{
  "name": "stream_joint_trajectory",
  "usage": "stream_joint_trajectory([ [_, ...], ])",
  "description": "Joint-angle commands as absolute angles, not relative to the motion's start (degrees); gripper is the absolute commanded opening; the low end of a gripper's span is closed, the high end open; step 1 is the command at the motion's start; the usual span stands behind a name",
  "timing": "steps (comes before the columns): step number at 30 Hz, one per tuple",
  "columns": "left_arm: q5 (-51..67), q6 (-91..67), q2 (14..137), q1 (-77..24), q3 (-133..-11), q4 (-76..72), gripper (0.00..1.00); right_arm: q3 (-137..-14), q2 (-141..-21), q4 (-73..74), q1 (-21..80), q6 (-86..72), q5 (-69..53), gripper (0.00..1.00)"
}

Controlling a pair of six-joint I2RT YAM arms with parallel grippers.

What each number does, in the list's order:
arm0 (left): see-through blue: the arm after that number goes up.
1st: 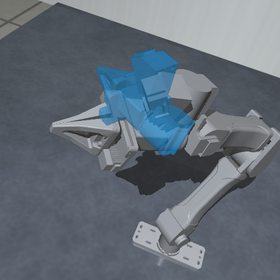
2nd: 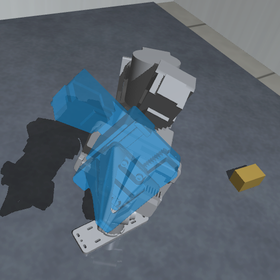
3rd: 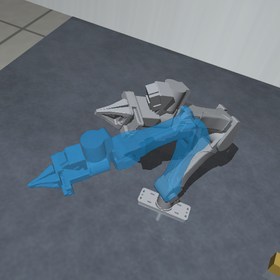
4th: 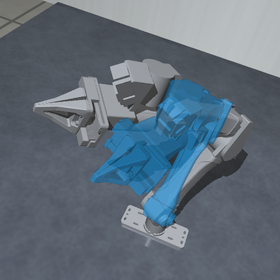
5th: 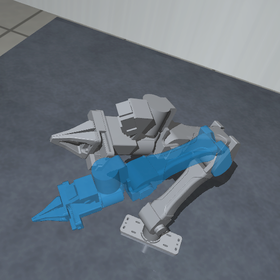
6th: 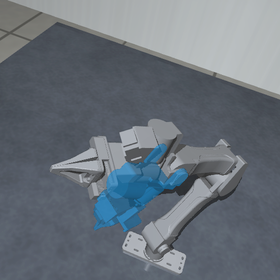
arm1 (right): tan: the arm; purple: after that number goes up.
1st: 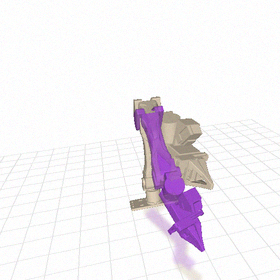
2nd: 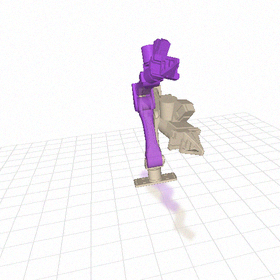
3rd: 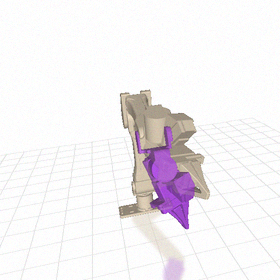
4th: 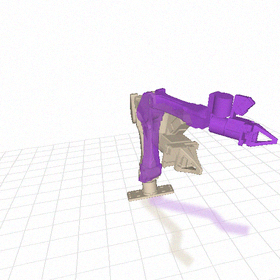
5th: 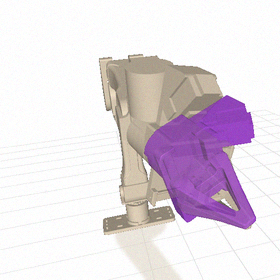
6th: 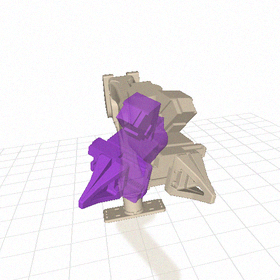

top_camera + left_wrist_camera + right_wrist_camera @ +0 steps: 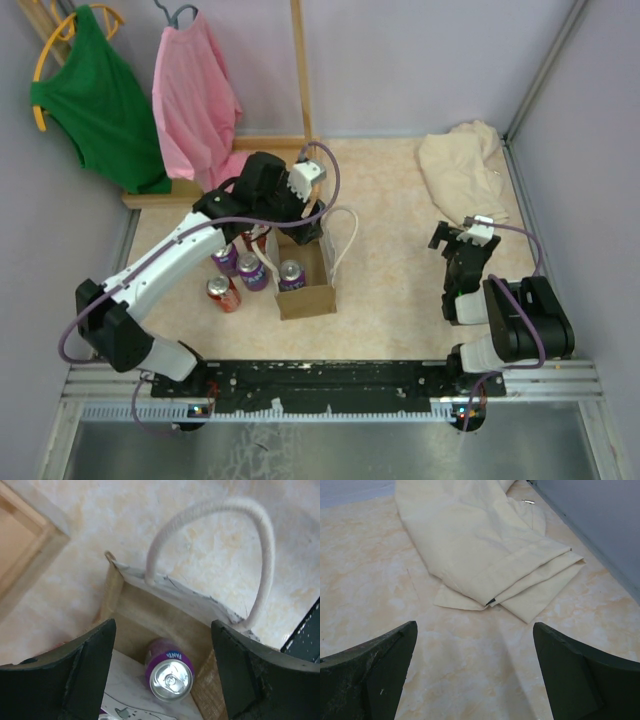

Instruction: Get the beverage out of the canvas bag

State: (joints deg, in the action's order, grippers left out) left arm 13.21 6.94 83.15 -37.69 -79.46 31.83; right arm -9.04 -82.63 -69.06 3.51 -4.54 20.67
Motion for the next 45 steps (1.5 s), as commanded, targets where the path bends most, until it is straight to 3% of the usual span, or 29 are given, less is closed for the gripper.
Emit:
stream_joint_trajectory([
  [1, 15.20, 8.15, 84.20, -38.98, -78.14, 41.37, 0.83, -9.49, -82.79, -71.37, 3.34, -3.90, 20.87, 0.99],
  [13, 9.98, 1.64, 86.35, -39.49, -76.53, 51.71, 0.99, -9.49, -82.80, -71.37, 3.34, -3.94, 20.90, 0.99],
  [45, 4.57, -0.49, 89.73, -42.54, -70.47, 45.64, 0.96, -9.49, -82.79, -71.37, 3.34, -3.95, 20.85, 0.99],
])
